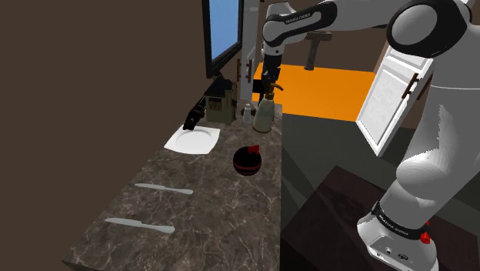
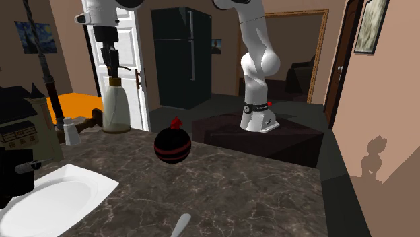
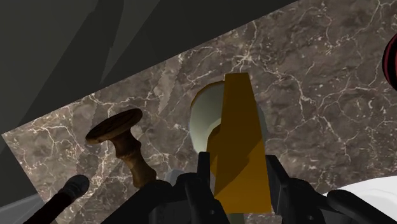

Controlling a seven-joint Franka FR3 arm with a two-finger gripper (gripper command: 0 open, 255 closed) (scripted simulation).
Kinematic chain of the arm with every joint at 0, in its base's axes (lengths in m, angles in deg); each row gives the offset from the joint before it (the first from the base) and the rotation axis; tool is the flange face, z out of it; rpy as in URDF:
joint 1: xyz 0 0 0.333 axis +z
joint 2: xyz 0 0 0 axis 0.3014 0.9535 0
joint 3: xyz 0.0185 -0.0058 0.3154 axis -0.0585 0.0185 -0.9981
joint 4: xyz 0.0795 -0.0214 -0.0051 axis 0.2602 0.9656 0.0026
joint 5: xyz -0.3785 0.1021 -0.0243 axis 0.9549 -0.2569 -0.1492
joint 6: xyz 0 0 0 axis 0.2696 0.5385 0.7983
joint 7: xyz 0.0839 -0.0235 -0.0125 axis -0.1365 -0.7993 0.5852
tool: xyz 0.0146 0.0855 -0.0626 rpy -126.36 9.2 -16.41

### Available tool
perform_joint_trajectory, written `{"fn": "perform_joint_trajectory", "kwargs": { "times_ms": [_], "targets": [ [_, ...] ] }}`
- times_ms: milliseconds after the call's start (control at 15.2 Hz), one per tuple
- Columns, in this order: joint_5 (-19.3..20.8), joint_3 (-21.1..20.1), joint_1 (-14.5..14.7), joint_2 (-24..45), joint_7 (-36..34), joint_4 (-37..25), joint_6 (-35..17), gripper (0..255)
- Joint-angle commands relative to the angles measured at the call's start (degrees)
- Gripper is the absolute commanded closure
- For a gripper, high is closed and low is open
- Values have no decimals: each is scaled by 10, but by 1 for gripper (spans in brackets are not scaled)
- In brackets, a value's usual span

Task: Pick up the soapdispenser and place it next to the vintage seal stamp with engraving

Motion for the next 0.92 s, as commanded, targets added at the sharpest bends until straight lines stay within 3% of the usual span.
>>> {"fn": "perform_joint_trajectory", "kwargs": {
  "times_ms": [0, 264, 792, 858],
  "targets": [
    [1, 1, -1, 2, 0, 13, -17, 255],
    [2, 1, -1, 9, -2, 36, -46, 255],
    [2, 1, -1, 9, -2, 36, -46, 255],
    [2, 1, -1, 9, -2, 36, -46, 0]
  ]
}}
